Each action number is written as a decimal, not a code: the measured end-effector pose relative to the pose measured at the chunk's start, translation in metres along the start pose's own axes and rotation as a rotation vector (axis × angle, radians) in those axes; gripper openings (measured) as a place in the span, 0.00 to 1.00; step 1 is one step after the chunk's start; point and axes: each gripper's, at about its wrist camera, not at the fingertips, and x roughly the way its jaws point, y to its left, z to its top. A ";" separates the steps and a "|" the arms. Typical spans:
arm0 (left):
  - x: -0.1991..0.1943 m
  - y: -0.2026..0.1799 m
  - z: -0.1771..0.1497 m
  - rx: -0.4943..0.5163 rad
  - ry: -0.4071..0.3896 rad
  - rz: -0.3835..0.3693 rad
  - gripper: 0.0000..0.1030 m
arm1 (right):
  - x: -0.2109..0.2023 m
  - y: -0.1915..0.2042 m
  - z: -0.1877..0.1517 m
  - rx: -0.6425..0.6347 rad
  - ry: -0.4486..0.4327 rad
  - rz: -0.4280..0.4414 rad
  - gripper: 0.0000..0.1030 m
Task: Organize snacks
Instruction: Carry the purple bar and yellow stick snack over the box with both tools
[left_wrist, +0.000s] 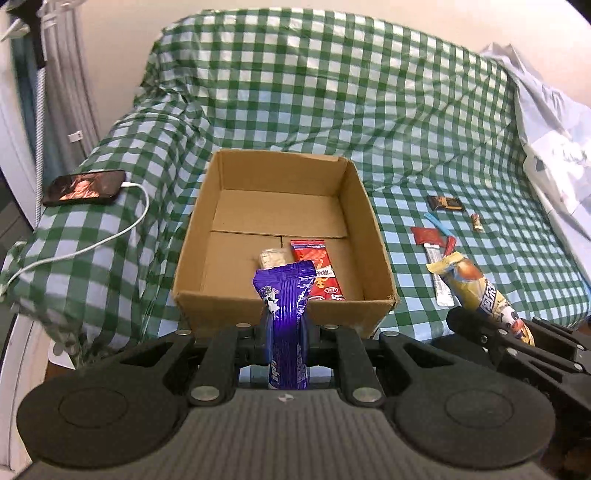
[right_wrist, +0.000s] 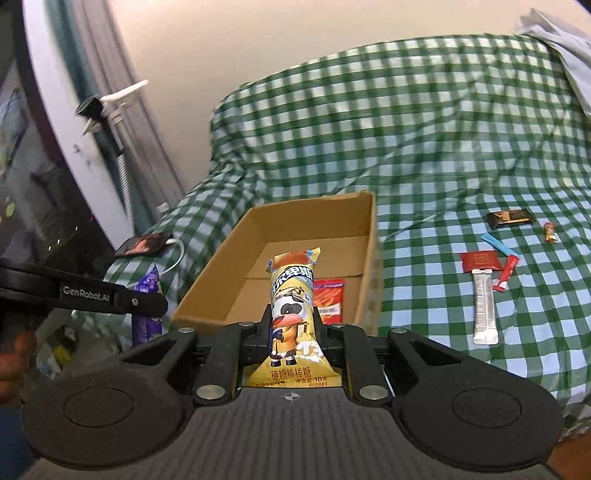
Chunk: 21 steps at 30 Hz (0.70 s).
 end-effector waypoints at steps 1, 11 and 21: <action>-0.005 0.002 -0.004 -0.004 -0.006 -0.004 0.15 | -0.003 0.004 -0.001 -0.009 -0.002 -0.004 0.16; -0.023 0.019 -0.014 -0.033 -0.034 -0.028 0.15 | -0.024 0.025 -0.014 -0.039 -0.020 -0.050 0.16; -0.014 0.032 -0.015 -0.069 -0.021 -0.061 0.15 | -0.014 0.035 -0.015 -0.068 0.023 -0.097 0.16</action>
